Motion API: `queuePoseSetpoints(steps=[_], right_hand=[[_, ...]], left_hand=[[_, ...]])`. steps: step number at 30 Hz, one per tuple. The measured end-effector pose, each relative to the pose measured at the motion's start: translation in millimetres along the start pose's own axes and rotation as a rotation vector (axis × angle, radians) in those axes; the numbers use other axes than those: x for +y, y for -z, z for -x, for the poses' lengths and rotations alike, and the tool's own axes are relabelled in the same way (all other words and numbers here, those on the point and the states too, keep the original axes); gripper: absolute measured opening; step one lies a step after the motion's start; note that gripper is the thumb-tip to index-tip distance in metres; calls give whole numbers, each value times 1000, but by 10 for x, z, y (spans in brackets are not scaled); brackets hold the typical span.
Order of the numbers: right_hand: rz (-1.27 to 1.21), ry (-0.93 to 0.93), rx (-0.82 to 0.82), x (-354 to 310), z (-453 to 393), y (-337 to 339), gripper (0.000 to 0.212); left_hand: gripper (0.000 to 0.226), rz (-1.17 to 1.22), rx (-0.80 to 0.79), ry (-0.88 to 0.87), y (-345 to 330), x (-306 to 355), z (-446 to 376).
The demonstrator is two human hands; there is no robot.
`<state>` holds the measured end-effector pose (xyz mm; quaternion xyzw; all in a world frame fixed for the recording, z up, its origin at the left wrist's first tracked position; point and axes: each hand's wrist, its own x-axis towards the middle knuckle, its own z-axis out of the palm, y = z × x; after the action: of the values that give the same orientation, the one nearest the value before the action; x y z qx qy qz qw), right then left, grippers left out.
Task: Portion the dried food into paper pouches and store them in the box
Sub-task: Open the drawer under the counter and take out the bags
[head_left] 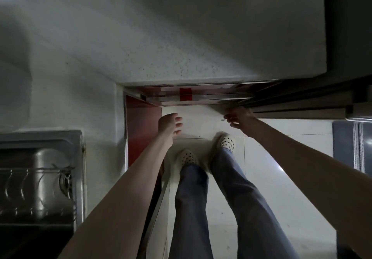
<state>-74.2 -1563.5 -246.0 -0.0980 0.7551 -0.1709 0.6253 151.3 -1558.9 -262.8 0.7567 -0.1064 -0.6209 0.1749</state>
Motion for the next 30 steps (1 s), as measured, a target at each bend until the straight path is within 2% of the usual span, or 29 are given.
queuePoseSetpoints(steps=[5,12,18,21,30], right_hand=[[-93,-41,-11,-43,-423,-131,31],[-202,-80,-22,-99,-694,-251,20],[-355,-99,7,-144,-820,-345,26],[-374,-104,31,-118,-854,-384,30],[-328,-103,52,7,-834,-389,28]], left_hand=[[36,49,15,30,-97,157,-386],[38,136,-16,55,-224,345,-643],[39,325,-14,93,-260,421,-732],[42,313,-44,84,-227,362,-745],[48,270,29,92,-254,173,-690]])
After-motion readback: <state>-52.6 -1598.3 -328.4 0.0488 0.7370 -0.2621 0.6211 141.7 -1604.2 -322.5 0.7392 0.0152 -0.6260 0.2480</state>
